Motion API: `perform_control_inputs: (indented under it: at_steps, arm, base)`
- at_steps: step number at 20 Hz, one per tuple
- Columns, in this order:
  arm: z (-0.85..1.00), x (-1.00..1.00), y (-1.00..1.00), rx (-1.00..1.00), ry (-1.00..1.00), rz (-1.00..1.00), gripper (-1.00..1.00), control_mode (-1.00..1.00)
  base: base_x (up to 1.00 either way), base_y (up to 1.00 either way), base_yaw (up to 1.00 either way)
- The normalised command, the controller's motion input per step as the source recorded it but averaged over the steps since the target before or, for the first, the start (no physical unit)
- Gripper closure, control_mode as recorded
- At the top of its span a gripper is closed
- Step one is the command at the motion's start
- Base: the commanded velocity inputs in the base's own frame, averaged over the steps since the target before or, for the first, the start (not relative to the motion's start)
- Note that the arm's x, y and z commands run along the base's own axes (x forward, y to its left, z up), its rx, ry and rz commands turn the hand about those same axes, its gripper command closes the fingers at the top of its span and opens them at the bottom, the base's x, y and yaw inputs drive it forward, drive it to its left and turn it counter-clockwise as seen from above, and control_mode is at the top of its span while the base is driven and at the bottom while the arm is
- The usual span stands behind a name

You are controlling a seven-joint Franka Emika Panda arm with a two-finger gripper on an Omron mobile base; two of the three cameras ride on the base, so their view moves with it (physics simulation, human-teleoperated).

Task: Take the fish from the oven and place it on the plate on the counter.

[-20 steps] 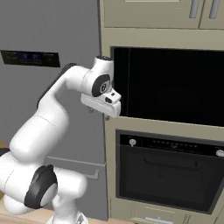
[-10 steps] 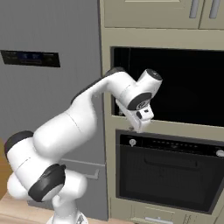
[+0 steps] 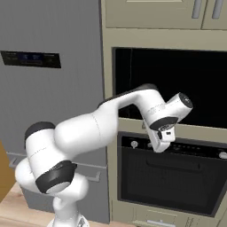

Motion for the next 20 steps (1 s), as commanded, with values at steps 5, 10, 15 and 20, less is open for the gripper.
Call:
perform_control_inputs:
  at_steps: [5, 10, 15, 20]
  arm:
    - [-0.76, 0.09, -0.03, 0.0, 0.04, -0.15, -1.0, -1.0]
    - [-0.76, -0.03, -0.01, 0.1, -0.19, -0.13, -1.0, -1.0]
    - [-0.31, -0.31, 0.0, 0.1, -0.38, -0.05, -1.0, -1.0]
    - [-0.04, -0.05, -0.05, 0.02, -0.36, -0.05, -1.0, -1.0]
  base:
    - [0.0, 0.0, 0.0]
    - [0.0, 0.0, 0.0]
    - [0.0, 0.0, 0.0]
    - [0.0, 0.0, 0.0]
